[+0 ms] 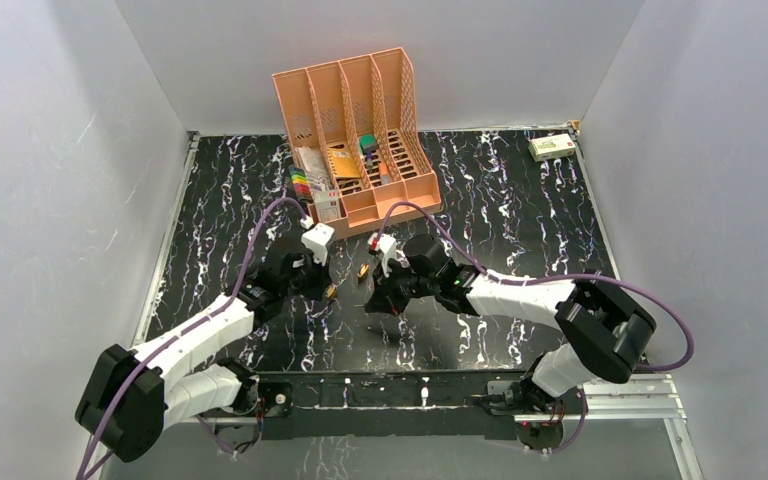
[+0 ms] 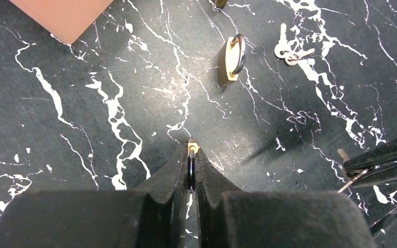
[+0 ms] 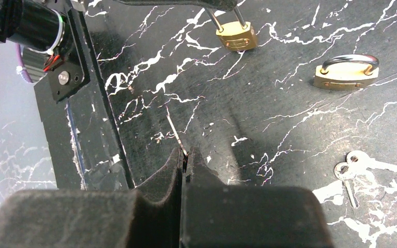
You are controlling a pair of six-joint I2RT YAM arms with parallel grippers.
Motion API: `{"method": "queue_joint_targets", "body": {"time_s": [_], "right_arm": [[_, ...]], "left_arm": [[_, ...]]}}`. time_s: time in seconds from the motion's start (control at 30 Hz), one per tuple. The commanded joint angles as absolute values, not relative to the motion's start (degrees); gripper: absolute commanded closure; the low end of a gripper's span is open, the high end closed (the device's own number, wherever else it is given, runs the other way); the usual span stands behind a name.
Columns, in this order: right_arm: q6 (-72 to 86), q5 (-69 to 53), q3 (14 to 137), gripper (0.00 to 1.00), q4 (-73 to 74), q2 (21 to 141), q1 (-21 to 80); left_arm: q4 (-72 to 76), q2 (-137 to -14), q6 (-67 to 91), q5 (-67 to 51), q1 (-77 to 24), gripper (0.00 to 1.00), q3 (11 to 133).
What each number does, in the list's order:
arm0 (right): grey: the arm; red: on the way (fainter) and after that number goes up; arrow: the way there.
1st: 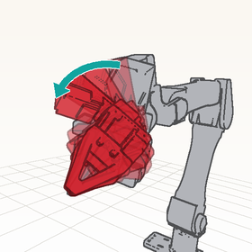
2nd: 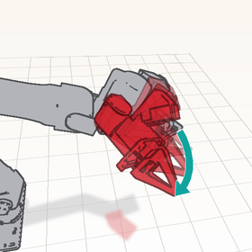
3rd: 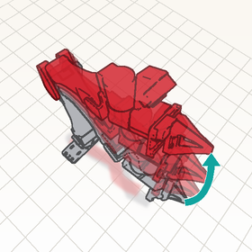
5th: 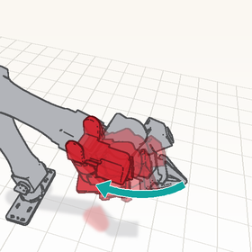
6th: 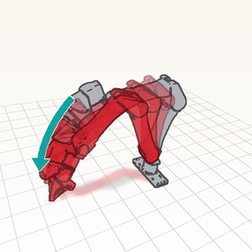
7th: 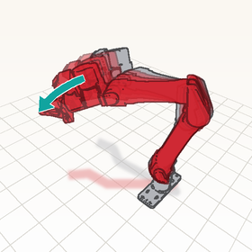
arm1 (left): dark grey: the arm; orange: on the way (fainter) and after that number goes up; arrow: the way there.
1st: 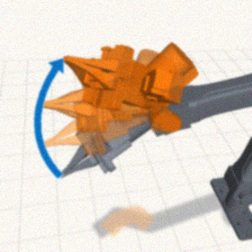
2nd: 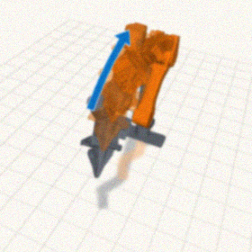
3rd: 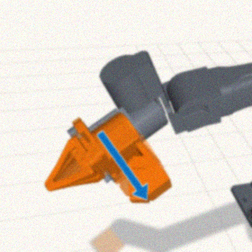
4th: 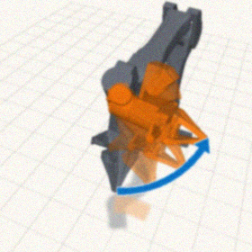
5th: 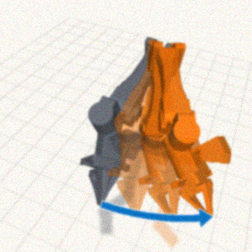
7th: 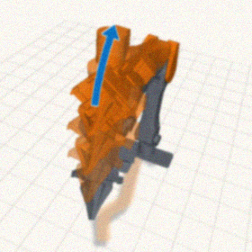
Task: Lock with the key
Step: Place the key at the center of the board.
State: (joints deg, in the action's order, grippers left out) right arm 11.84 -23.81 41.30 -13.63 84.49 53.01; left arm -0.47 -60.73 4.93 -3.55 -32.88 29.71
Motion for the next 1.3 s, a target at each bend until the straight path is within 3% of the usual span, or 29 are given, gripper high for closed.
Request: {"method": "queue_joint_targets", "body": {"time_s": [0.0, 1.27], "right_arm": [[12.1, -21.7, 40.8, 1.00, -16.2, 85.5, 53.3], [11.1, -19.4, 46.7, 0.98, -12.2, 97.3, 55.3]], "left_arm": [[1.9, -61.2, 6.0, -6.1, -33.3, 1.00, 30.0], [-4.1, -67.1, 7.7, -6.4, -35.9, 1.00, 33.1]]}}
